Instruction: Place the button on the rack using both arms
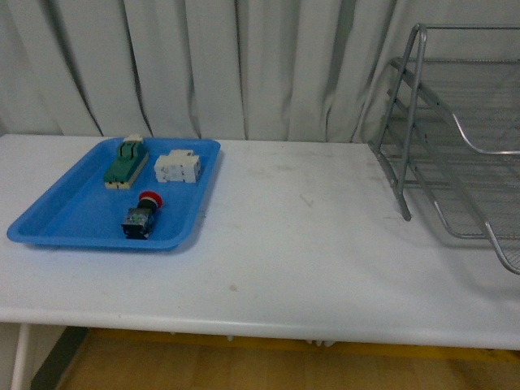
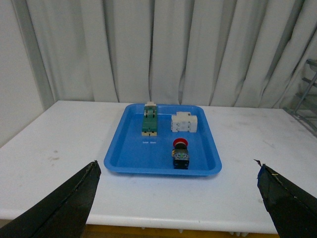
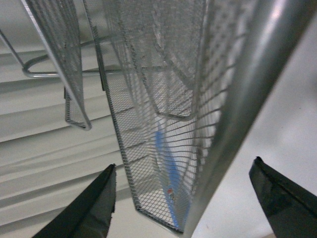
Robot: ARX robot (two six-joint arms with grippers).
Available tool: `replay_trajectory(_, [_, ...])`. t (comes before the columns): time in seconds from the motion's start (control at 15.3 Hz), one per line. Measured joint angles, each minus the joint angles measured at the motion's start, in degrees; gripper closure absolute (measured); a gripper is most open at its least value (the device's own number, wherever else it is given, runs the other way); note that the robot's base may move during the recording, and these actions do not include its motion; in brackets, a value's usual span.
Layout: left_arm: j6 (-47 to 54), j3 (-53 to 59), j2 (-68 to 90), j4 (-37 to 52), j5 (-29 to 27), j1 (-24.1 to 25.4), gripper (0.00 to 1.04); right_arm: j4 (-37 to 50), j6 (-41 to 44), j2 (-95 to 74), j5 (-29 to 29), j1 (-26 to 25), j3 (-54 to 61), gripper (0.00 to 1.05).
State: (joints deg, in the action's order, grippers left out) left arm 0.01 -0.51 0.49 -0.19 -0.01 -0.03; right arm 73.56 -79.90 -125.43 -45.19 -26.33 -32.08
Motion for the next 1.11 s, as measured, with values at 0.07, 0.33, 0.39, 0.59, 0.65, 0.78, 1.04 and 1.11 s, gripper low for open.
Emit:
replay_trajectory(0.07, [0.00,0.00,0.00,0.00,-0.02,0.00,0.07,0.07,-0.22,1.62,-0.24,-0.35,0.72,0.19])
replay_trajectory(0.33, [0.00,0.00,0.00,-0.02,-0.02,0.00,0.07,0.15,-4.37,10.54,-1.46,-3.13,6.34,0.06])
replay_trajectory(0.39, [0.00,0.00,0.00,0.00,-0.02,0.00,0.07,0.13,-4.74,13.20,-2.16,-4.33,7.82,0.06])
replay_trajectory(0.59, [0.00,0.00,0.00,0.00,-0.02,0.00,0.07,0.13,-4.87,21.88,-5.20,-9.70,12.13,0.06])
replay_trajectory(0.65, [0.00,0.00,0.00,0.00,-0.02,0.00,0.07,0.13,-5.20,25.59,-6.51,-12.48,13.88,0.06])
replay_trajectory(0.78, [0.00,0.00,0.00,0.00,-0.02,0.00,0.07,-0.09,-7.13,35.21,-9.16,-18.34,16.92,0.06])
replay_trajectory(1.04, [0.00,0.00,0.00,-0.02,0.00,0.00,0.07,-41.70,28.96,77.40,6.80,-11.06,12.96,0.37])
replay_trajectory(1.11, [0.00,0.00,0.00,-0.02,0.00,0.00,0.07,-54.69,45.83,89.70,13.68,-4.20,12.37,0.50])
